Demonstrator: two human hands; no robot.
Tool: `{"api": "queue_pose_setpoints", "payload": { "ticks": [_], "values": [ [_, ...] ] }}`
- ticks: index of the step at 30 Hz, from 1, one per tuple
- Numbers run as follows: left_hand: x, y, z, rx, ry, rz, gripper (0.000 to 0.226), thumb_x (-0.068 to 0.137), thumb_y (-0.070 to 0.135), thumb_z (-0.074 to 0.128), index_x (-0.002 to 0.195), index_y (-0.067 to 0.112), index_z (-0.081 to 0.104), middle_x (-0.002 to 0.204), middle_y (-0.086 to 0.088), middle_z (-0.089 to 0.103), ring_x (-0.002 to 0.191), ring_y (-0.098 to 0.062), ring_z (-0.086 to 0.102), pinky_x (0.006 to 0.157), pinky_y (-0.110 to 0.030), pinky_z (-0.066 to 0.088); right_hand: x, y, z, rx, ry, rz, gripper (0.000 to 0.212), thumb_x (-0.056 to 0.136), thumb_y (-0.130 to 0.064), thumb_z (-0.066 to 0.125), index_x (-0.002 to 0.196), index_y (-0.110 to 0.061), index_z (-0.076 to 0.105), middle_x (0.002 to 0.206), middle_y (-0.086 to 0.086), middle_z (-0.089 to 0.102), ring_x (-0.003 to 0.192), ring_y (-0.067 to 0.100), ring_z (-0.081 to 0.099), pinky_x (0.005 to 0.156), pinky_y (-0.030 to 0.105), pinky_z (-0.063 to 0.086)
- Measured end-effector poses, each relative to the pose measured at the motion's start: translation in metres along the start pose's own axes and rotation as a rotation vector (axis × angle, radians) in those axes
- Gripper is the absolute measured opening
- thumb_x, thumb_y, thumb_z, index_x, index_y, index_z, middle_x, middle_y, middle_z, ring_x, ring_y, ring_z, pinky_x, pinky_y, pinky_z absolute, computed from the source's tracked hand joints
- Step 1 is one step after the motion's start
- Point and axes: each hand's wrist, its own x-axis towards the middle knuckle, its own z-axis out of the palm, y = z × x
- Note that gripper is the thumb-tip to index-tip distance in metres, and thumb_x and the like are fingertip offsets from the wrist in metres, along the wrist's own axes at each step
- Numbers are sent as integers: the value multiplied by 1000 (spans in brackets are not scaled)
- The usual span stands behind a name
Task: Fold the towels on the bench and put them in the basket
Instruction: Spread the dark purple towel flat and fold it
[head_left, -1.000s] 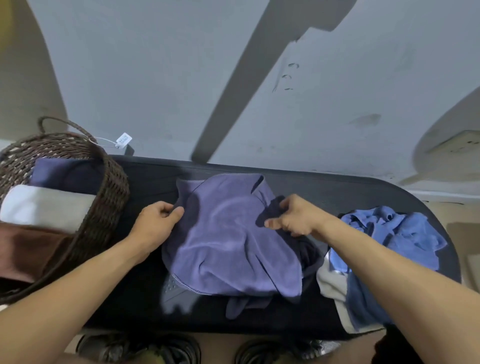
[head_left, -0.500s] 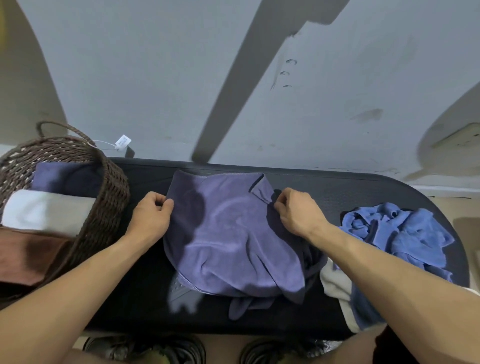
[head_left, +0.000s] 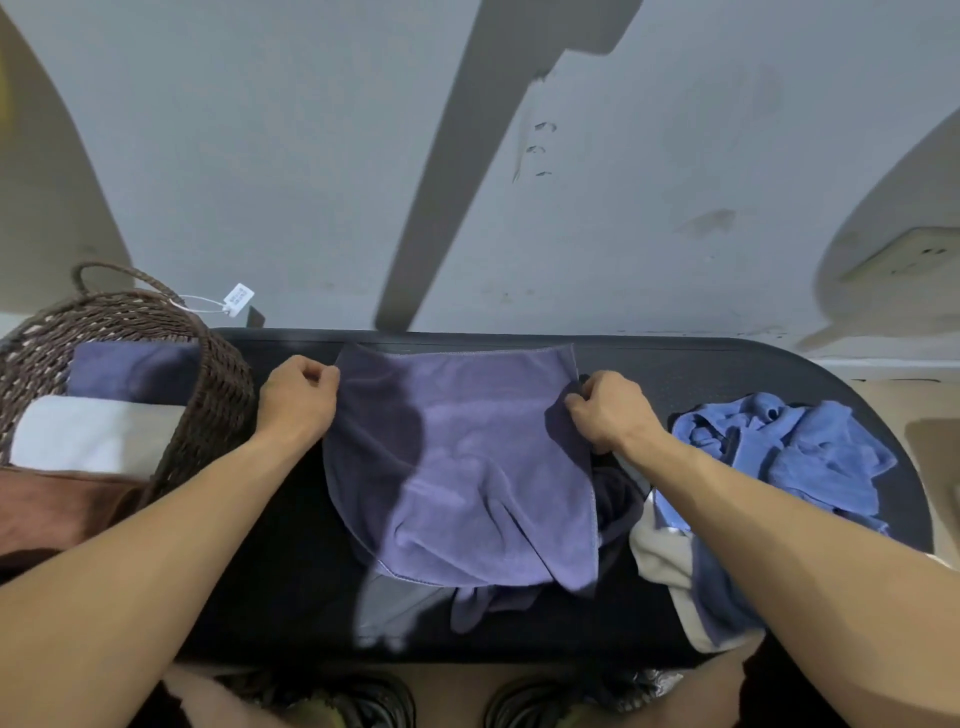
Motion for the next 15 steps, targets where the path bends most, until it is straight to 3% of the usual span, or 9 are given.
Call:
{"api": "queue_pose_setpoints", "payload": {
  "ticks": [2,4,7,9,11,13,15],
  "values": [
    [3,6,0,-110,82,-23,14,94,29,57,88,17,60,80,5,61,78,-16,58,72,-30,41,2,1,-5,83,5,37,34,93,-21,52,61,-12,45,65,9,57,61,30,61,53,29,45],
    [4,12,-1,-164,114,-47,16,96,31,55,89,17,59,79,9,58,72,-10,54,67,-27,40,1,2,-7,121,19,43,34,94,-21,51,62,-11,45,64,9,57,60,31,60,56,31,49],
    [4,13,1,-99,19,-96,22,94,26,55,73,17,59,64,7,54,56,-4,48,52,-23,35,-4,5,-2,127,34,20,34,92,-22,52,62,-9,44,61,9,54,60,30,55,58,35,48],
    [3,15,1,-66,-62,-137,28,91,21,59,64,16,55,60,0,50,56,-12,47,54,-27,40,-8,4,-3,170,11,23,35,92,-30,56,65,-10,46,62,9,57,57,30,58,61,38,55],
    [-2,22,-4,-121,-133,-203,12,90,21,62,82,14,58,78,-6,55,77,-22,55,70,-36,51,-10,4,-7,208,-38,56,35,89,-34,60,65,-10,50,64,8,60,54,30,62,60,38,58],
    [-13,27,-11,-111,-210,-259,29,91,24,64,112,6,58,106,-8,60,99,-28,60,78,-44,57,-14,5,-10,164,-95,82,32,87,-31,64,66,-9,55,64,8,61,55,29,62,60,37,58],
    [-31,26,-17,56,-303,-273,38,93,29,63,122,5,57,114,-11,63,99,-29,63,74,-42,58,-19,6,-10,66,-149,92,29,85,-28,65,67,-8,55,64,8,60,54,26,57,56,32,53]
  ]
}}
